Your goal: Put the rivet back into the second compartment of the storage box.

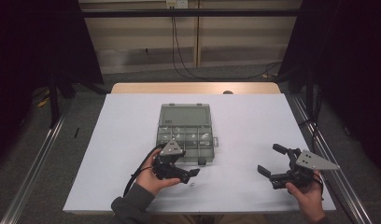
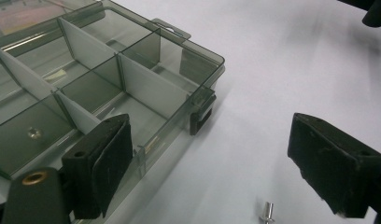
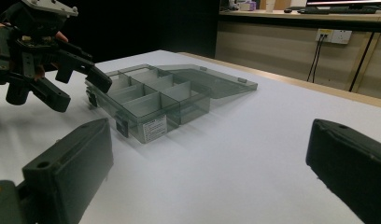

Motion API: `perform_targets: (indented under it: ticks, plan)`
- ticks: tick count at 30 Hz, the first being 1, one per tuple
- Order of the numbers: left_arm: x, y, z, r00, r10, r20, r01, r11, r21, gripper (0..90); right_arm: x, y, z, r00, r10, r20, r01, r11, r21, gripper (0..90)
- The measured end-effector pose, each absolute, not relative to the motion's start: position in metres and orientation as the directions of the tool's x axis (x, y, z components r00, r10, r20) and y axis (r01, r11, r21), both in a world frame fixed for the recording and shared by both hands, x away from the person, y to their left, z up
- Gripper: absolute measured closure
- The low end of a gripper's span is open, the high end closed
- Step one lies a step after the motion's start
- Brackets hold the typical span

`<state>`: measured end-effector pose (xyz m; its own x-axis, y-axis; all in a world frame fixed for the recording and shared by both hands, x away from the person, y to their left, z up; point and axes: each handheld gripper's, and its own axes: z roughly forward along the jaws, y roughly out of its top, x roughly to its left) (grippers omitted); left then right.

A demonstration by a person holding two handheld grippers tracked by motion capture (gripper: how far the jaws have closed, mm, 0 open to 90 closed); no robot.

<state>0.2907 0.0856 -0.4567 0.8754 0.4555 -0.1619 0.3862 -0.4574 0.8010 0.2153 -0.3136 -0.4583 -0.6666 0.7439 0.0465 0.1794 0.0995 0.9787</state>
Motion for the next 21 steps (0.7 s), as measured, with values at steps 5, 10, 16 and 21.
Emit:
perform_targets:
  ticks: [5, 10, 16, 21]
  plan:
    - [0.291, 0.089, -0.452, 0.872, 0.462, -0.162, 0.383, -0.436, 0.815, 15.0, 0.215, -0.314, -0.458, -0.666, 0.744, 0.048, 0.181, 0.098, 0.979, 0.3]
    - [0.290, 0.090, -0.449, 0.876, 0.452, -0.170, 0.382, -0.434, 0.816, 15.4, 0.216, -0.313, -0.459, -0.668, 0.743, 0.048, 0.181, 0.100, 0.978, 0.3]
    - [0.282, 0.085, -0.449, 0.894, 0.414, -0.170, 0.366, -0.459, 0.809, 18.3, 0.216, -0.313, -0.459, -0.668, 0.743, 0.049, 0.182, 0.099, 0.978, 0.3]
    - [0.279, 0.083, -0.456, 0.900, 0.398, -0.176, 0.370, -0.487, 0.791, 24.0, 0.216, -0.313, -0.459, -0.668, 0.743, 0.047, 0.180, 0.100, 0.979, 0.3]
